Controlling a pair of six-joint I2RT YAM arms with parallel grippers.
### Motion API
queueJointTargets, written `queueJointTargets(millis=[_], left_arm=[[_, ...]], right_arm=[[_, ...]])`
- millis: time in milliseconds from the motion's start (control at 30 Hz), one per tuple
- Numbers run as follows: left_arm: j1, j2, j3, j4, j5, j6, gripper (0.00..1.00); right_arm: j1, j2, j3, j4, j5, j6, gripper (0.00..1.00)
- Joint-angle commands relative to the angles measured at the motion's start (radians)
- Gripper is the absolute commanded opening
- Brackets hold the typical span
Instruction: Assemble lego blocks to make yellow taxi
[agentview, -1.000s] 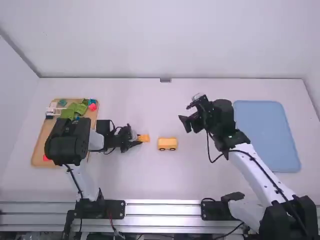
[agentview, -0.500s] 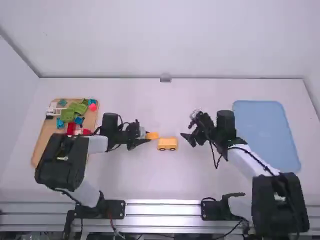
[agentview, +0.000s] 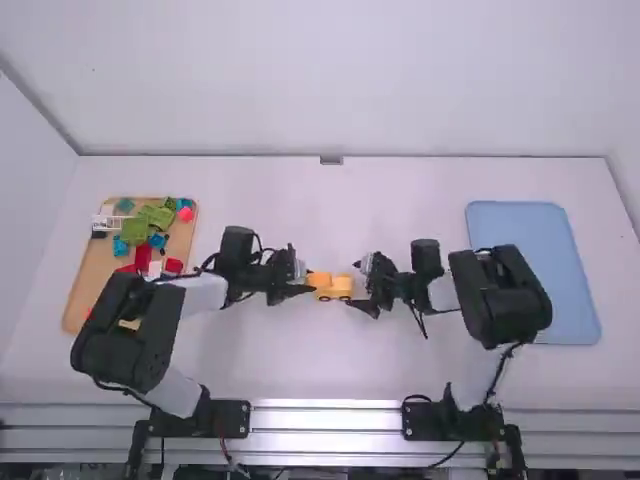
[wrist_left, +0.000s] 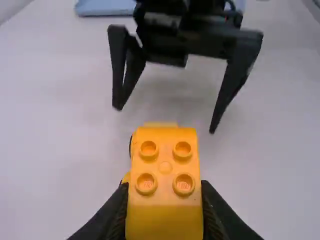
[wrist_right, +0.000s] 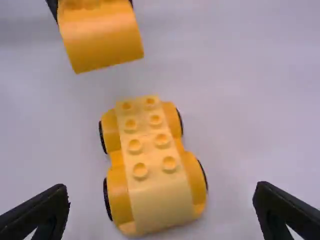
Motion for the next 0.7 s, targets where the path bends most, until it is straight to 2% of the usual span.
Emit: queueJointTargets(millis=[0,100,300,333,400,433,500,667], left_arm=[[-0.003,-0.015,-0.007,-0.003,0.038,-0.011,0.15],[-0.003,-0.015,-0.007,0.018,0.035,-0.08,0.15],[-0.003,-0.015,-0.008,0.009,0.035,-0.082,0.14],[-0.003,-0.014,-0.008,0.003,0.035,-0.082,0.14],[-0.003,-0.014,-0.008,-0.002,0.032,-0.082,0.13],[-0.002,-0.013,-0.008,-0.002,0.028,-0.082,0.12],[-0.005,-0.005,-0.008,0.004,-0.009,-0.081,0.1],[-0.006,0.057,-0.008,0.067,0.002,-0.083,0.09]], right_arm=[[0.024,0.043,0.052,-0.003,-0.047,-0.074,0.98],[0.042,0.089,0.093,-0.003,-0.048,-0.074,0.98],[0.064,0.15,0.132,-0.003,-0.049,-0.074,1.0],[0.068,0.156,0.133,-0.003,-0.048,-0.08,0.96],[0.077,0.167,0.135,-0.005,-0.052,-0.096,0.84],[0.079,0.169,0.136,-0.005,-0.052,-0.096,0.82],[0.076,0.169,0.132,-0.008,-0.051,-0.096,0.68],[0.075,0.169,0.117,0.0,-0.052,-0.096,0.45]])
